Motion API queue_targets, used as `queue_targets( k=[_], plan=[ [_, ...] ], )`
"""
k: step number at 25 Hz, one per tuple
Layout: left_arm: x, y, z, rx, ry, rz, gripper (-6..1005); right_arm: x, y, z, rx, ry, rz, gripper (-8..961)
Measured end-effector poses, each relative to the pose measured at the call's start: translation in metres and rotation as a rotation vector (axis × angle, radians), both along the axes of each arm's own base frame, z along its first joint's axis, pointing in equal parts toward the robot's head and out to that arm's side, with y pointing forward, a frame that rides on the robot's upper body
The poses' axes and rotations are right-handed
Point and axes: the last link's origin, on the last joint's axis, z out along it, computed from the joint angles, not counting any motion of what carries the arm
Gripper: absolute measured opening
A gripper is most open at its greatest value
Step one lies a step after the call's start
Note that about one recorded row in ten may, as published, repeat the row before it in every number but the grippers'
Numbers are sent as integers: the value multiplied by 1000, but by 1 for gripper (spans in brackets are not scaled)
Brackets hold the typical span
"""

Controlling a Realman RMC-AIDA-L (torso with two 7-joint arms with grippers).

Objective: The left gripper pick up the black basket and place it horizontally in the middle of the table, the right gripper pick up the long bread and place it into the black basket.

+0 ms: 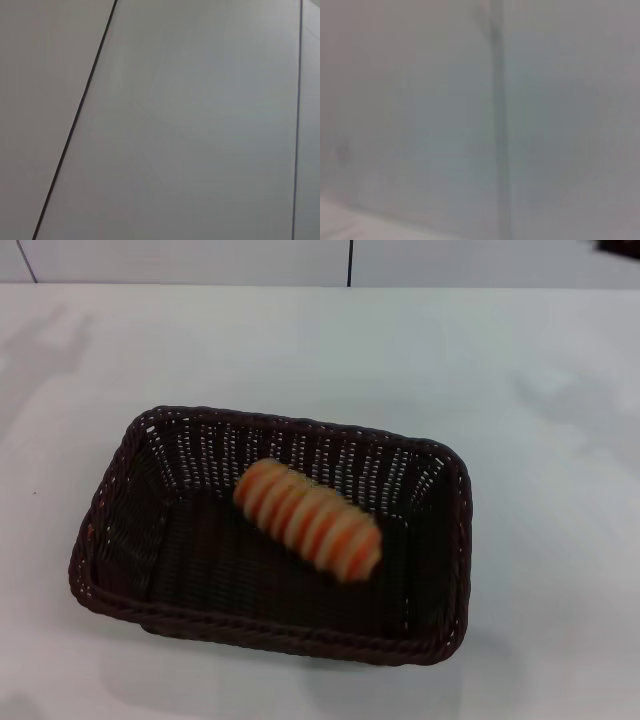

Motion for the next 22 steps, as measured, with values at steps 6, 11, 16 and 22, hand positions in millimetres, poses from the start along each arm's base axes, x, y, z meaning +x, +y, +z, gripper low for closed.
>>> queue_targets(
  k=[6, 11, 16, 22],
  plan=[
    [-5, 0, -6, -8, -1, 13, 452, 42, 5, 13, 255, -31, -66, 702],
    [-8, 1, -10, -15, -8, 19, 452, 68, 12, 8, 418, -94, -104, 702],
    [-10, 4, -17, -12, 2, 24, 452, 85, 16, -3, 580, -173, -124, 702],
    [-18, 6, -32, 29, 10, 22, 452, 98, 18, -18, 774, -247, -131, 702]
  ],
)
